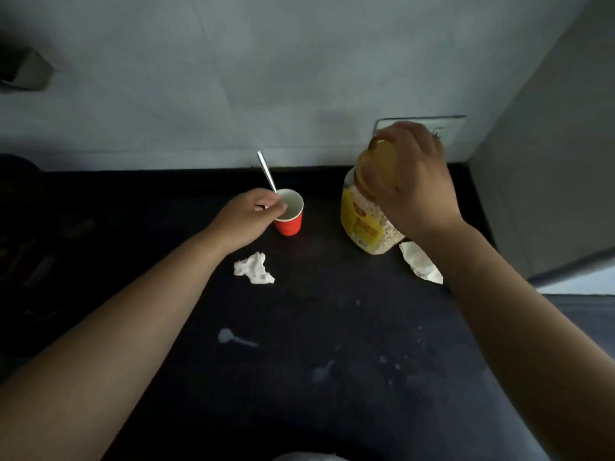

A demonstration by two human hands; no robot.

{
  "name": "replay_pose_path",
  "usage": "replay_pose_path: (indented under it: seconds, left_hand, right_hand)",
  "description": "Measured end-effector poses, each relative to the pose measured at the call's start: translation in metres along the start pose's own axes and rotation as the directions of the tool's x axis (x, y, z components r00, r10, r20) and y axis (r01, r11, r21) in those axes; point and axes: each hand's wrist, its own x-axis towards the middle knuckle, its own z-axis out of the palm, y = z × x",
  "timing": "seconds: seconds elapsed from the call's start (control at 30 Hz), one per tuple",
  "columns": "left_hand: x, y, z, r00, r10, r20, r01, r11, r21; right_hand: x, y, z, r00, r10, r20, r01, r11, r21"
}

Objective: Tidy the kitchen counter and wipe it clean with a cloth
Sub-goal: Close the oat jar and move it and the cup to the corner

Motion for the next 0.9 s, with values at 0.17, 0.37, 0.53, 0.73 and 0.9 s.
replay_pose_path:
  seconds: [0.17,0.37,0.53,0.73,0.9]
  left_hand:
    - [0.039,-0.01,0.019,0.982,-0.02,-0.188,0.039,0.994,0.097]
    - [0.062,-0.032,0.043,0.987,0.009,-0.163,0.021,0.983,0.184]
    - [0.082,-0.036,0.052,0.997,0.045,-0.066,-0.027,0.966,0.259]
    - [0.09,-0.038,0.052,0.988,0.148,-0.053,-0.119,0.924,0.362]
    - [0.084,-0.047,0.05,0.987,0.155,-0.046,-0.127,0.918,0.377]
  right_hand:
    - [0.022,0.023,0.022,0.988,0.129,0.087,-0.119,0.986,-0.114]
    - [0.022,0.024,0.036,0.979,0.201,-0.022,-0.203,0.974,-0.101]
    - [0.024,0.031,0.039,0.981,0.178,-0.08,-0.185,0.978,-0.09]
    - [0.029,0.031,0.037,0.965,0.244,-0.098,-0.243,0.97,0.023]
    - [0.032,0.028,0.033,0.952,0.297,-0.077,-0.288,0.951,0.114]
